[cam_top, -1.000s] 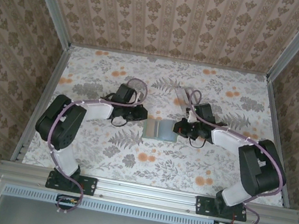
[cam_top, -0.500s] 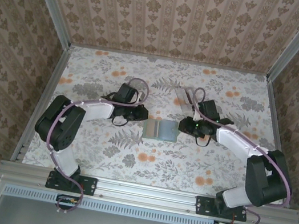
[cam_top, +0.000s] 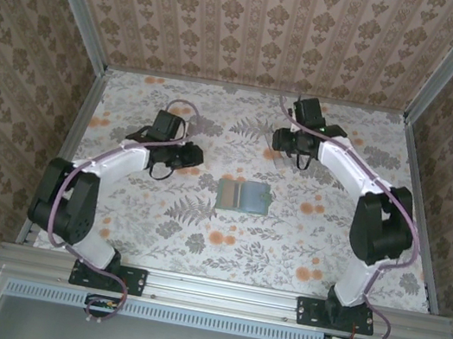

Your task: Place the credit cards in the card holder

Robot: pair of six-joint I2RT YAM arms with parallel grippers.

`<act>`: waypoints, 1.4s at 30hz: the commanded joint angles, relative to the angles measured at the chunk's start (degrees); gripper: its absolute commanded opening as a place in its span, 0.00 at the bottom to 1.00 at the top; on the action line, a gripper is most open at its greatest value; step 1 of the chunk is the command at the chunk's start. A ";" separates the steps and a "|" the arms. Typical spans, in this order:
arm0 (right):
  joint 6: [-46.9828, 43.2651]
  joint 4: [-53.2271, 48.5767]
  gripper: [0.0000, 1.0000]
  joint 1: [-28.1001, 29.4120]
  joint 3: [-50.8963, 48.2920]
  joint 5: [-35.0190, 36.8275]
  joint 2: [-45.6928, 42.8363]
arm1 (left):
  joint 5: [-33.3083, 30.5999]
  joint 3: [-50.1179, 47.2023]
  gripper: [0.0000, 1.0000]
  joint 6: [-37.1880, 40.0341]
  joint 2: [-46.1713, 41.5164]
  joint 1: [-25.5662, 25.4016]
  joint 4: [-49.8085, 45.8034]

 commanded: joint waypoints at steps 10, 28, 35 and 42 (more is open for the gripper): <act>-10.09 -7.90 0.60 -0.22 11.61 10.11 12.75 | -2.83 -3.00 0.28 1.54 -5.91 2.15 -4.06; -14.01 -6.54 0.54 -0.32 12.70 20.76 12.72 | -3.05 -4.06 0.28 0.95 -6.04 2.25 -2.46; -14.90 -5.19 0.50 -0.28 11.60 21.54 10.84 | -2.92 -3.14 0.28 1.39 -5.42 2.30 -2.76; -14.90 -5.29 0.39 -0.17 10.97 21.81 10.99 | -2.39 -3.04 0.28 0.91 -4.87 2.25 -2.05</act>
